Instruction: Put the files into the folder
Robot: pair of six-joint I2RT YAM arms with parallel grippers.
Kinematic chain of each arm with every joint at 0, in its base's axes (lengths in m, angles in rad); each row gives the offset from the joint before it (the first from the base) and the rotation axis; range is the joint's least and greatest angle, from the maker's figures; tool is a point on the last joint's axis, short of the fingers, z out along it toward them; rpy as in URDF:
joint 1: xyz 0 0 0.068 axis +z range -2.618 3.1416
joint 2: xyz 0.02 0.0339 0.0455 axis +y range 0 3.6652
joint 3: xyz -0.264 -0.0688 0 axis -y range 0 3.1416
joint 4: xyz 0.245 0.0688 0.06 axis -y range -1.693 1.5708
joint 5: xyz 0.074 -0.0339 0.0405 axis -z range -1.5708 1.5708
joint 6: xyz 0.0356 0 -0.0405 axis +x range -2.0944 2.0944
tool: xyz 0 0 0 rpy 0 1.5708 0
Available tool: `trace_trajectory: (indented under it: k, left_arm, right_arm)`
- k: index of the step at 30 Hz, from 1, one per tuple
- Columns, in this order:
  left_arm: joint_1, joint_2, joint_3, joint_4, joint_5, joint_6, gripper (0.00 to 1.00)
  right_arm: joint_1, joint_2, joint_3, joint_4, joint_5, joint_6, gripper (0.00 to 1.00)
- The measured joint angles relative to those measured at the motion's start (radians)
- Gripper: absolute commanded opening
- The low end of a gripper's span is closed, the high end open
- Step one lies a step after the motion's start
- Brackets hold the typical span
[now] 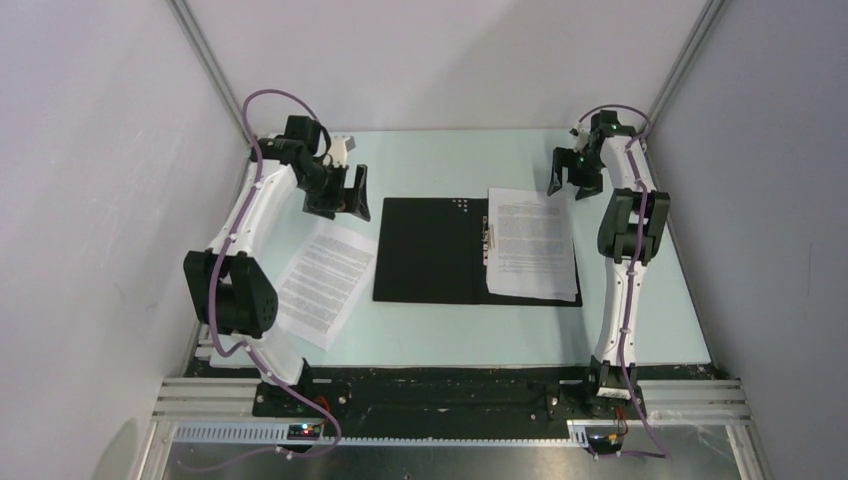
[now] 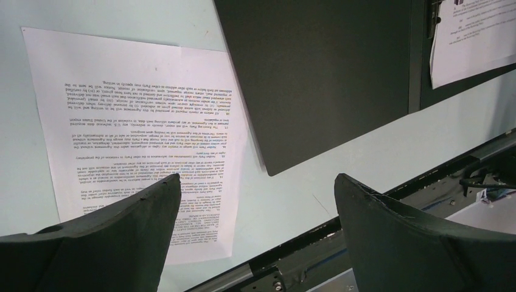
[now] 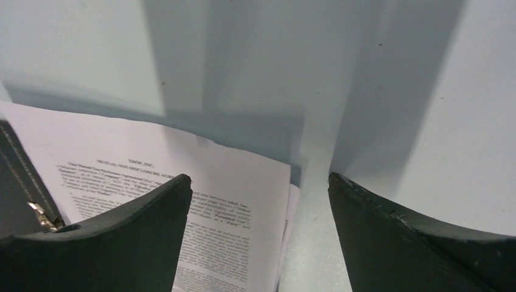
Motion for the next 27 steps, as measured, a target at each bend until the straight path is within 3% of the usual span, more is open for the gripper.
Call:
trace_trajectory:
  k: [20, 27]
  left_arm:
    - [0.000, -0.001, 0.000, -0.003, -0.007, 0.004, 1.00]
    - [0.000, 0.000, 0.000, -0.003, -0.003, 0.004, 1.00]
  right_arm:
    - [0.053, -0.031, -0.067, 0.008, -0.027, 0.005, 0.86]
    - [0.066, -0.068, -0.115, -0.013, 0.049, 0.002, 0.99]
